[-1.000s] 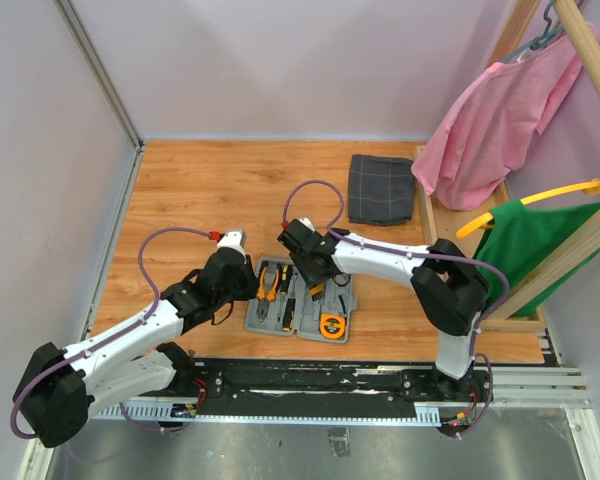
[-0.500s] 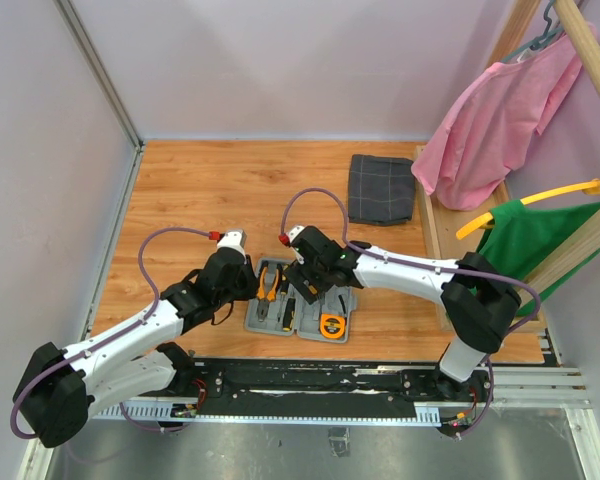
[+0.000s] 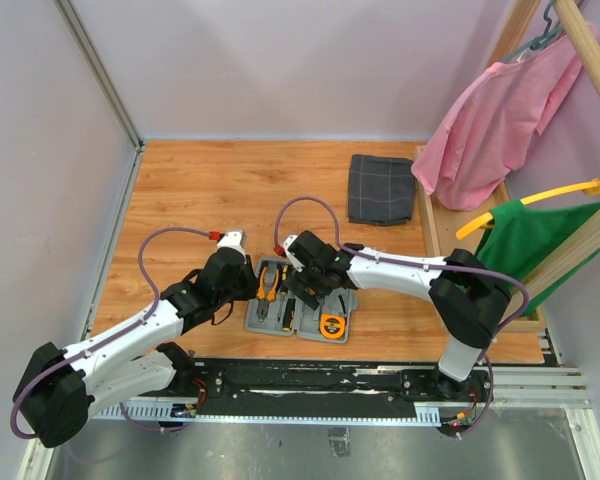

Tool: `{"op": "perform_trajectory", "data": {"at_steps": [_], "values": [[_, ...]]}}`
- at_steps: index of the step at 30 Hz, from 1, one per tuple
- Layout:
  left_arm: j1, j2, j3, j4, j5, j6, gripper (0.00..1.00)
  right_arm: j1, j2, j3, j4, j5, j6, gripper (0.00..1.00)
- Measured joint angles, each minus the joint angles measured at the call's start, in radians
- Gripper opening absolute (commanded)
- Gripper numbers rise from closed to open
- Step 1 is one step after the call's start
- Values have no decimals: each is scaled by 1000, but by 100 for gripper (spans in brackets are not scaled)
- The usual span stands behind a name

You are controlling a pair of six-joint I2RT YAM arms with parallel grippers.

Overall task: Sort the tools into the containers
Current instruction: Adjust the engineering item in the storage box.

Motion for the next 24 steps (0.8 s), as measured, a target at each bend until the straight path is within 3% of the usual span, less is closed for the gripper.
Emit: {"op": "perform_trajectory", "data": {"at_steps": [24], "values": [[0,3,0,0,0,0,23,2,84,80,-30,55,-47,89]]}}
